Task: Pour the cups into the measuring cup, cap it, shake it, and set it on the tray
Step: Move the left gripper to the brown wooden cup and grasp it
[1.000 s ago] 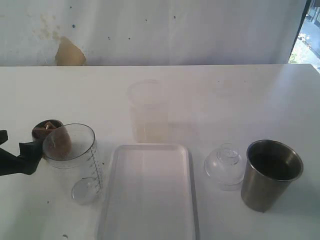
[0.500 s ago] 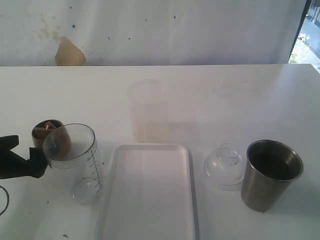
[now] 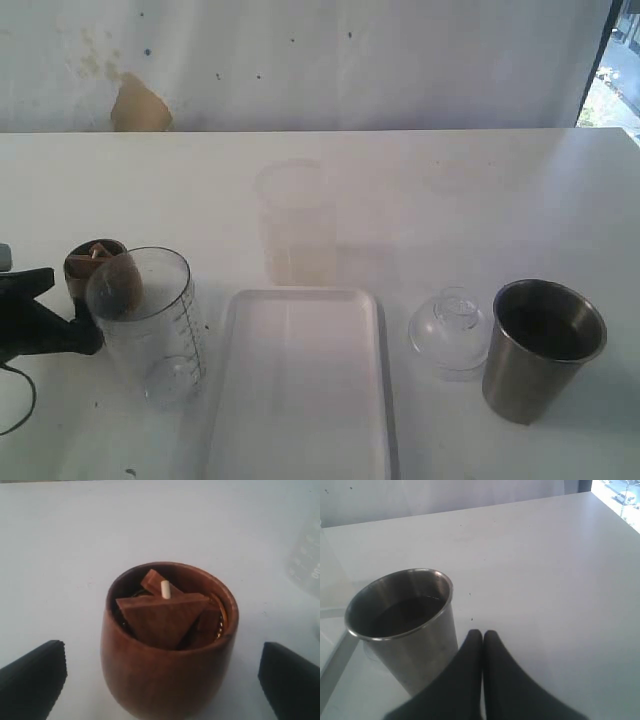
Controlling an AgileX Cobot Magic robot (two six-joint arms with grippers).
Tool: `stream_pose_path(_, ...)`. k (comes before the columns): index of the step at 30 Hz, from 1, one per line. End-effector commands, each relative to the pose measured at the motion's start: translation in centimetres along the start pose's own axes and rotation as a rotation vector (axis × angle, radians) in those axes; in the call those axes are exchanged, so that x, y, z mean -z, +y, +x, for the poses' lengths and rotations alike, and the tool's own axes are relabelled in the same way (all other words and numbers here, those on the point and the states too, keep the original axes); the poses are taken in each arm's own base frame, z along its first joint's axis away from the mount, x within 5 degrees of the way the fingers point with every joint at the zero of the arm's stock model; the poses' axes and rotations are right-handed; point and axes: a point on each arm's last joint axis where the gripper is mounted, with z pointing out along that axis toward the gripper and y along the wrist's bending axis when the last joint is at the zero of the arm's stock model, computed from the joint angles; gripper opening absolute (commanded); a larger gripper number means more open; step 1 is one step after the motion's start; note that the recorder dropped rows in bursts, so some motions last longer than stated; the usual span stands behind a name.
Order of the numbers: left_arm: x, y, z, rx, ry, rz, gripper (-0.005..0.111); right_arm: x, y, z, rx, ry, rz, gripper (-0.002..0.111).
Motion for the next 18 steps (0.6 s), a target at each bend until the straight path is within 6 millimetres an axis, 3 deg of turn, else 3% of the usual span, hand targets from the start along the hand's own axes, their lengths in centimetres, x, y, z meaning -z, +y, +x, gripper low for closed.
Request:
stream_pose_path(1, -0.6, 0.3, 0.2, 0.009, -0.012, -0.005, 0.105, 0.0, 0.0, -0.1, 0.004, -0.017, -0.006, 0.000)
stream_pose_path(6, -1.7, 0.8, 1.1, 0.008, 0.017, -0.003, 0.105, 0.0, 0.0, -0.1, 0.004, -0.017, -0.006, 0.000)
stream_pose_path(18, -3.9, 1.5, 0.9, 0.002, -0.048, 0.030, 0.105, 0.0, 0.0, -0.1, 0.004, -0.017, -0.006, 0.000)
